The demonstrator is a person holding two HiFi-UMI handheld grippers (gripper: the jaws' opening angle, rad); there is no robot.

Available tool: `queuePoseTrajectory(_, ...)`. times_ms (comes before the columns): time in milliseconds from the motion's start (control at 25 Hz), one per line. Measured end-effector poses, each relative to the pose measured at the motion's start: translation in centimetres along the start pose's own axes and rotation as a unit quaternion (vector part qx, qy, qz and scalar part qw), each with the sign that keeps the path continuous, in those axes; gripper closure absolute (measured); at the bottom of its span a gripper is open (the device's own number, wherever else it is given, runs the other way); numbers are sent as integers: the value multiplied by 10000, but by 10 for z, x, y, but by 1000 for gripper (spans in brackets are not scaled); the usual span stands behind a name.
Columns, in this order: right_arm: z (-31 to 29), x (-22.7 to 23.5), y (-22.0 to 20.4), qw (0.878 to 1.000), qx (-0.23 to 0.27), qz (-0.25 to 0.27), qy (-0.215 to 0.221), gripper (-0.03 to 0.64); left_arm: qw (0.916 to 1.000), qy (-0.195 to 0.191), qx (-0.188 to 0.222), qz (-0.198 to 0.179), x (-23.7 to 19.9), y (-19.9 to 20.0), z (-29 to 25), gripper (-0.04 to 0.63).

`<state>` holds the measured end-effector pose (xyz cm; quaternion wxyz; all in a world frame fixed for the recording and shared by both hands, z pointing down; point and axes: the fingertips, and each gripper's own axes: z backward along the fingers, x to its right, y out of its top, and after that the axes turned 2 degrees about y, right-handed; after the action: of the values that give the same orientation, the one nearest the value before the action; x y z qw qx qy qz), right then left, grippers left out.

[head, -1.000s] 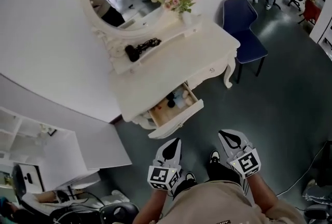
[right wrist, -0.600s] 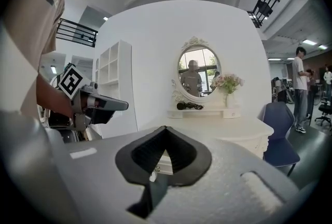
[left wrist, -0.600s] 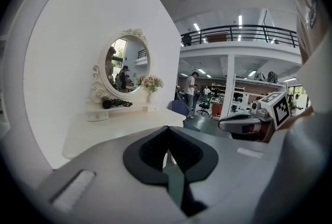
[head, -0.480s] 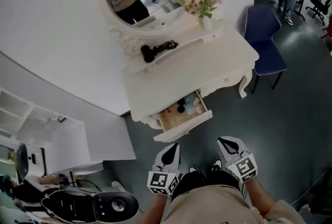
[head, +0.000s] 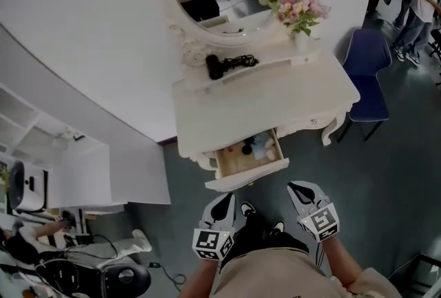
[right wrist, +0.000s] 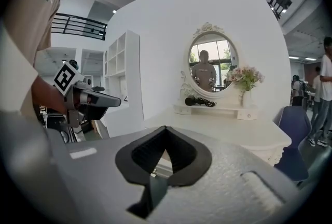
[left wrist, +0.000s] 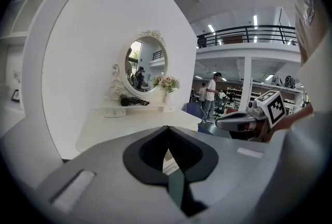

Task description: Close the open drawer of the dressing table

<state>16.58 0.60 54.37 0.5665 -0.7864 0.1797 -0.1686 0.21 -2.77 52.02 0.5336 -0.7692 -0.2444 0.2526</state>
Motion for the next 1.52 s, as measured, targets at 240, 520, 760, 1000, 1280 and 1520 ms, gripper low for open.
queuePoseTrajectory(240,-26,21,22,9997,-242,39,-28,615,9997,136,205,-21,-35,17,-21,578)
queuePoseTrajectory(520,-71,38,75,9995,22,276,-129,615,9984,111,548,-15,-69,50,-44,578)
queuePoseTrajectory(760,-115,21,79,9993,-11,381,-50,615,9985,178,519,-76,-103,47,-38,578)
queuePoseTrajectory(1000,-139,21,53,9991,-279,179,-268,615,9990,155,411,-11,-126,27,-37,578)
queuePoseTrajectory(1280,-141,26,7,9941,-983,178,-410,614,9991,4,375,216,-127,17,-46,578)
queuePoseTrajectory(1520,-147,22,-62,9810,-1905,319,-176,614,9992,-16,306,270,-120,14,-53,578)
